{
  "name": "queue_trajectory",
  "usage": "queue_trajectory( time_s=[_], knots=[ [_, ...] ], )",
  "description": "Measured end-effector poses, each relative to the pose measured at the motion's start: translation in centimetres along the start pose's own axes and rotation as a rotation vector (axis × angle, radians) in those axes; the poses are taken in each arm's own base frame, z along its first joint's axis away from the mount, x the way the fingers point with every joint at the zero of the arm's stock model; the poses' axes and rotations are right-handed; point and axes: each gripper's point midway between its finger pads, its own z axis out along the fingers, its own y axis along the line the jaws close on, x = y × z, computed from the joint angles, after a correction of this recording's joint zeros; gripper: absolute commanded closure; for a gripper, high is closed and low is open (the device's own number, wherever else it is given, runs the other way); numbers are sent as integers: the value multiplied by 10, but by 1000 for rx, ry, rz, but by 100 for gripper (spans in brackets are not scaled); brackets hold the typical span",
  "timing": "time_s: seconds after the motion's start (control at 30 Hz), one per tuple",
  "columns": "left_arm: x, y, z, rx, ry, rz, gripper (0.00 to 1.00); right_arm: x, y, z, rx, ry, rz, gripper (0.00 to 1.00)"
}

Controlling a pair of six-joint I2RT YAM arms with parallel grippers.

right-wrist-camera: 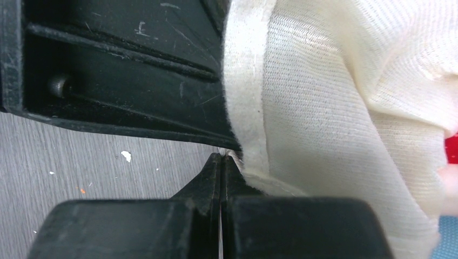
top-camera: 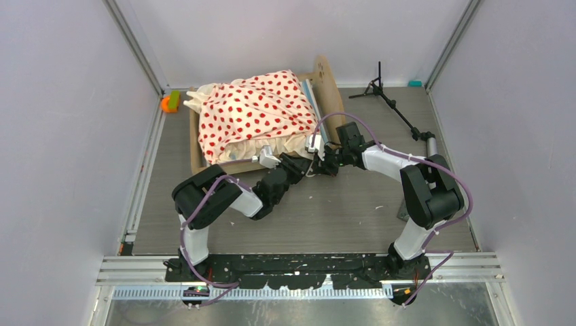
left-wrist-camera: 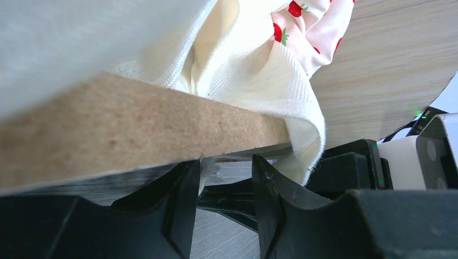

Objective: Set up the pet bed
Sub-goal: Tie the ropes to the bed frame.

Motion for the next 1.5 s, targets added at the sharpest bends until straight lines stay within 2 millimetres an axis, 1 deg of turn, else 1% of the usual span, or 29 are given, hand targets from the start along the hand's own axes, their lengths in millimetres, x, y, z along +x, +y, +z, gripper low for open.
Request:
queue_trajectory(
  time_s=[0.23, 0.33, 0.43, 0.77, 0.83, 1.0, 1.03, 1.07, 1.1, 1.13, 1.27, 1.37, 1.5],
  knots=[
    [1, 2, 1, -8, 1, 11, 58, 0, 0, 0, -1, 1, -1, 100],
    [1, 5, 2, -22, 2, 24, 60, 1, 1, 0, -3, 3, 1, 100],
    [0, 8, 3, -35, 1, 37, 64, 1, 1, 0, -3, 3, 2, 100],
    [1, 9, 4, -40, 1, 45, 66, 1, 1, 0, -4, 4, 3, 100],
    [1, 9, 5, -39, 0, 45, 69, 1, 1, 0, -4, 4, 3, 100],
    [-2, 10, 10, -41, -8, 48, 79, 1, 1, 0, -4, 4, 3, 100],
    [-2, 11, 10, -43, -7, 53, 79, 1, 1, 0, -4, 4, 3, 100],
    [-2, 11, 10, -43, -6, 57, 78, 1, 1, 0, -4, 4, 3, 100],
    [-2, 11, 10, -44, -5, 58, 72, 1, 1, 0, -4, 4, 3, 100],
    [-2, 12, 10, -44, -5, 59, 67, 1, 1, 0, -4, 4, 3, 100],
    [-1, 12, 10, -45, -1, 63, 60, 1, 1, 0, -4, 4, 3, 100],
    [-1, 13, 9, -47, 3, 70, 60, 1, 1, 0, -4, 4, 3, 100],
    [0, 17, 9, -58, 9, 93, 66, 1, 1, 0, -4, 4, 3, 100]
  ],
)
